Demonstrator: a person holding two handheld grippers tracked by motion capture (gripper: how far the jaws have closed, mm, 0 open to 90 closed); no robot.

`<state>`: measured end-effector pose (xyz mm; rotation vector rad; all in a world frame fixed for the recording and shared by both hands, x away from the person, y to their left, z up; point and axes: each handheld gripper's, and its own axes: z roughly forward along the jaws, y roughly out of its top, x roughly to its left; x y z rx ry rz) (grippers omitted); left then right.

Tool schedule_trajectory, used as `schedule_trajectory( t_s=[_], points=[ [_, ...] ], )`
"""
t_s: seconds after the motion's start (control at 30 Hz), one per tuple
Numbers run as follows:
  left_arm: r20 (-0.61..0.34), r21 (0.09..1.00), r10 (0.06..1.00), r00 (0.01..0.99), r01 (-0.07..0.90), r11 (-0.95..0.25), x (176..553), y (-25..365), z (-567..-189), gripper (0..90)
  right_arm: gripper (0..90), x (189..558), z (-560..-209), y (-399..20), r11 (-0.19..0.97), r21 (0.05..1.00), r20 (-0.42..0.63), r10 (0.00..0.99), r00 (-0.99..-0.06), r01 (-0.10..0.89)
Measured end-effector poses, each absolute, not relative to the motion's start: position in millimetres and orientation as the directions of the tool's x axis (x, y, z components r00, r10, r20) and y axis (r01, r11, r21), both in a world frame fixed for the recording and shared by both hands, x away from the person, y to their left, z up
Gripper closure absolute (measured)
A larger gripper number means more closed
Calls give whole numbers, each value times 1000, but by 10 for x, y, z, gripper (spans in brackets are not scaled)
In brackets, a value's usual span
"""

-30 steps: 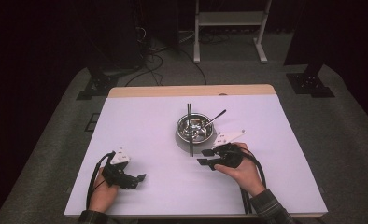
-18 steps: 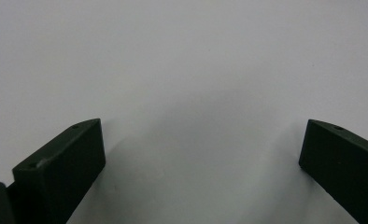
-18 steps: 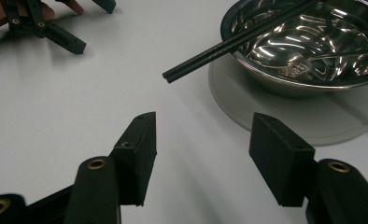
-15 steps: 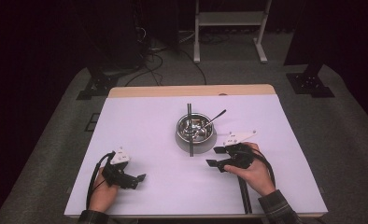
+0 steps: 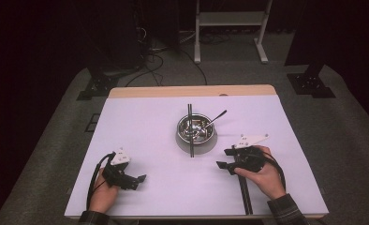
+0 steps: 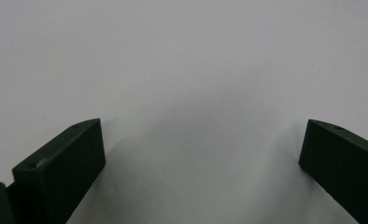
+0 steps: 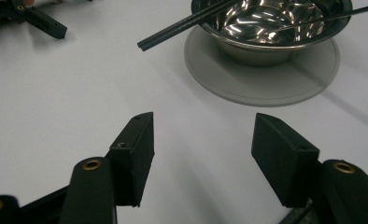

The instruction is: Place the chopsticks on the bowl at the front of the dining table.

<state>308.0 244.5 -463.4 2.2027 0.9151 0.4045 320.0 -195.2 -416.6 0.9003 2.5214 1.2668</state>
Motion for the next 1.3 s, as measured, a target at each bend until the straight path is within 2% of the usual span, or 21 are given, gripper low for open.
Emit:
schedule_trajectory(
  t_s=[1.3],
  points=[
    [17, 713, 713, 701, 492, -500, 3081, 2444, -4634, 0, 381, 2913, -4352, -2849, 350, 760, 126, 747, -653, 548]
  ],
)
